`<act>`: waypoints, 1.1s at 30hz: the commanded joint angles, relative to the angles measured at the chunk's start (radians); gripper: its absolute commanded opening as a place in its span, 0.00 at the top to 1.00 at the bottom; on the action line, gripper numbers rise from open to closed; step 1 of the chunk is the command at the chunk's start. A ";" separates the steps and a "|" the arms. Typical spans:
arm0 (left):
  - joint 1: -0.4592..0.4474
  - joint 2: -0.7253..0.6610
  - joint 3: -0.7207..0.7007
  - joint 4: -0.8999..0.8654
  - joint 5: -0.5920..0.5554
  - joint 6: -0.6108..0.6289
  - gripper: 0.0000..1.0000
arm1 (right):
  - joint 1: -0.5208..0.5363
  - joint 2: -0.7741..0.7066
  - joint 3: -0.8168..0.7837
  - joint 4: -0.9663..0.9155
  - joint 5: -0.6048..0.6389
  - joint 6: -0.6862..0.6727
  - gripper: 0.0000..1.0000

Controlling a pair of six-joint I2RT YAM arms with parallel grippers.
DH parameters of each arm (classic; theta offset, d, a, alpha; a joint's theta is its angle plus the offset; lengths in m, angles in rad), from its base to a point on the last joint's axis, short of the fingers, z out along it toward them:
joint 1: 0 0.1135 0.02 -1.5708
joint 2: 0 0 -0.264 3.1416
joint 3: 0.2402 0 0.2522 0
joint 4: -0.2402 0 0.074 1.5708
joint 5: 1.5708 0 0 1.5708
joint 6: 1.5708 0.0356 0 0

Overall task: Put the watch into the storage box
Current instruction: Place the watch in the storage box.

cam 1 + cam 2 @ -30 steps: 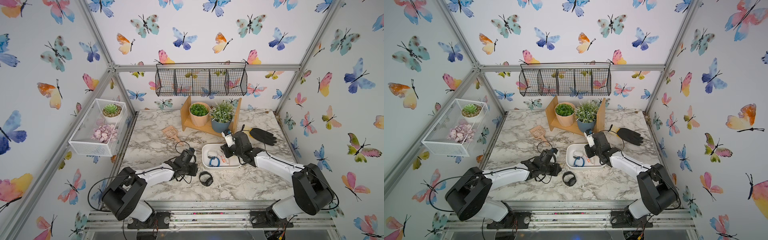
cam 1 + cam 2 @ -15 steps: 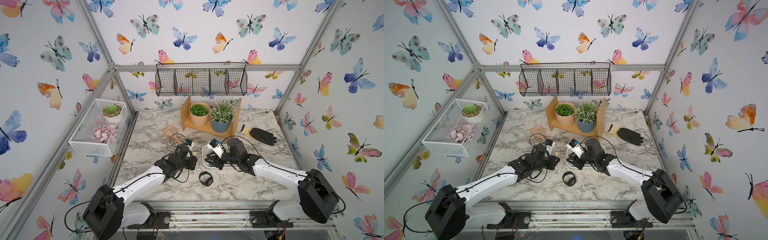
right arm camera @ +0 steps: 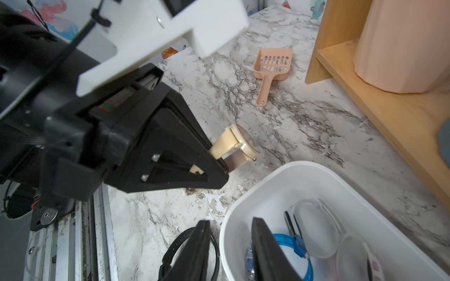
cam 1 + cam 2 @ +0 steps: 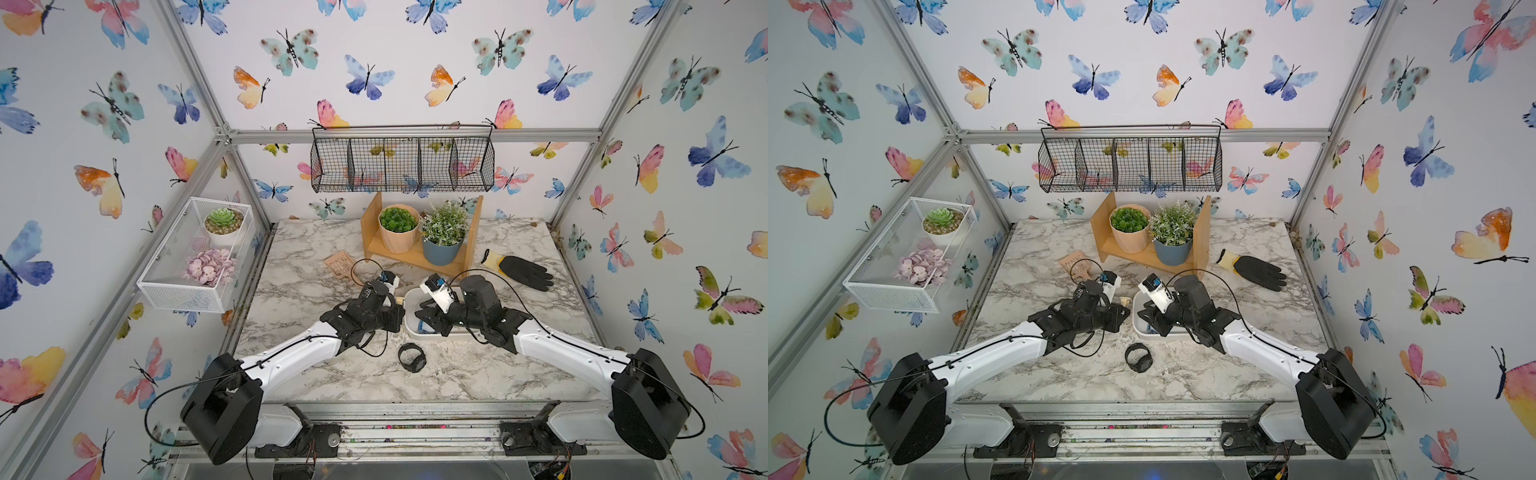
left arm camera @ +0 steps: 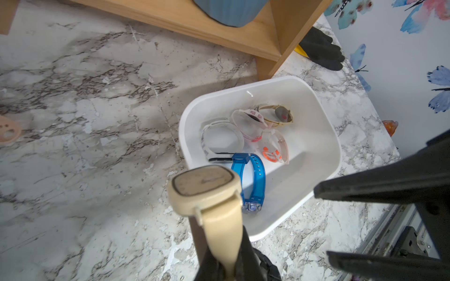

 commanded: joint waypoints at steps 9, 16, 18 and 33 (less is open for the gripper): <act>-0.077 0.175 0.127 0.113 0.101 0.018 0.88 | -0.146 -0.163 -0.077 -0.078 0.257 0.125 0.63; -0.150 0.331 0.232 0.171 0.160 0.005 0.88 | -0.194 -0.186 -0.089 -0.158 0.356 0.208 0.58; -0.167 0.375 0.252 0.202 0.184 -0.011 0.87 | -0.217 -0.196 -0.107 -0.167 0.360 0.231 0.55; -0.205 0.553 0.368 0.232 0.231 -0.028 0.79 | -0.264 -0.220 -0.147 -0.213 0.329 0.285 0.47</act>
